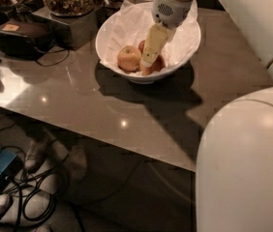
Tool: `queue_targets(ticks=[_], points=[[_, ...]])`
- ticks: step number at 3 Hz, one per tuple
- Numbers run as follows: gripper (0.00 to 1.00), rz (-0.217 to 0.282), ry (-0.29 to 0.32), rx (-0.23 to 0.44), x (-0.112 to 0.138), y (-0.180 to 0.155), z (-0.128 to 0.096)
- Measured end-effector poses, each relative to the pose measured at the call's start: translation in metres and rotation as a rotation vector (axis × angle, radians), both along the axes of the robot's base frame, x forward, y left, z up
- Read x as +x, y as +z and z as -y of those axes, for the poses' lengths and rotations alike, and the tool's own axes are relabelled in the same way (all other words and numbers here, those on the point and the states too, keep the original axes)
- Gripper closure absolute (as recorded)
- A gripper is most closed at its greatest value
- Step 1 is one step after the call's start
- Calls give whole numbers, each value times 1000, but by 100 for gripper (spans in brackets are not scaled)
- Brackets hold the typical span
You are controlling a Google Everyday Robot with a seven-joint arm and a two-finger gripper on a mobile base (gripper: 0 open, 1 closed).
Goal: Pick apple from white bowl
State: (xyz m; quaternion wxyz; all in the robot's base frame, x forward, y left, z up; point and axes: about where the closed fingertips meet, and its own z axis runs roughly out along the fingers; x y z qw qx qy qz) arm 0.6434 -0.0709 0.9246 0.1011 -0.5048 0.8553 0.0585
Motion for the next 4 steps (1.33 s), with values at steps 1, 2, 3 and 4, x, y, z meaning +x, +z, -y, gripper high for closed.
queue_targets(ticks=[1,2,3,4], points=[[29,-24,-6,-3,3,-10,-2],[29,-35,-6,-9,4,-15,-3],[27,-39,-5,-15,4,-18,-3],[28,-46,0,-26,4,-22,-5]])
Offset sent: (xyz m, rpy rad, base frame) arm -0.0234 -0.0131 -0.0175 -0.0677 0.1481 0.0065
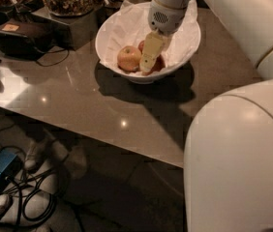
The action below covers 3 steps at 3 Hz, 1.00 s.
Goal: Pick apple from white bowl
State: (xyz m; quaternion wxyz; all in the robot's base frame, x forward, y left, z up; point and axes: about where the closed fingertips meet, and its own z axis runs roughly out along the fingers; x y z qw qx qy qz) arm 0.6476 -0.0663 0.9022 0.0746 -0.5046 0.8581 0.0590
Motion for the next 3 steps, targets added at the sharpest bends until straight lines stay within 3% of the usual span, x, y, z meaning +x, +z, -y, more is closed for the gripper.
queue_targets(ticks=[1,3], points=[[33,-8,-1,-13,3,-6,0],[33,-26,-10,-32,14,-22,8]])
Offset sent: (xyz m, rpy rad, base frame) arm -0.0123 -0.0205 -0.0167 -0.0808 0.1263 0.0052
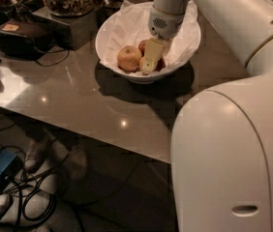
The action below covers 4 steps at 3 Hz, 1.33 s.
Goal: Pick apple from white bowl
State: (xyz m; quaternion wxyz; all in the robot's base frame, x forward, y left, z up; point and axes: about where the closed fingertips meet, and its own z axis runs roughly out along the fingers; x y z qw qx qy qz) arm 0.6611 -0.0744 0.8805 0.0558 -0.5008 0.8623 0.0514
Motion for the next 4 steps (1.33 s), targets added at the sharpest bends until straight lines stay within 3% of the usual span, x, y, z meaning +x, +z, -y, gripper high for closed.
queue_targets(ticks=[2,4], points=[[33,-42,-9,-8,1,-23,10],[75,-42,-9,-8,1,-23,10]])
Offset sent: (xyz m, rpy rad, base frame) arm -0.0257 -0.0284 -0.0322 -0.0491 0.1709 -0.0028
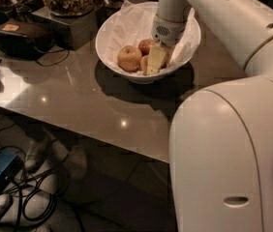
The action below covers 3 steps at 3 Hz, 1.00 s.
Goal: Pick apple from white bowl
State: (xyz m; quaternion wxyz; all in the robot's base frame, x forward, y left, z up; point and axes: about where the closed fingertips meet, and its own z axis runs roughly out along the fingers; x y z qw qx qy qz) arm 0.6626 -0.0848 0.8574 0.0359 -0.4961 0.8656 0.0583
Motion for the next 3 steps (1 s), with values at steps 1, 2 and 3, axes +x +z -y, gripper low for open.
queue_targets(ticks=[1,2,3], points=[[100,0,0,0,0,0,0],[100,32,1,11,8,-1,-4],[100,78,-9,26,3,18,-8]])
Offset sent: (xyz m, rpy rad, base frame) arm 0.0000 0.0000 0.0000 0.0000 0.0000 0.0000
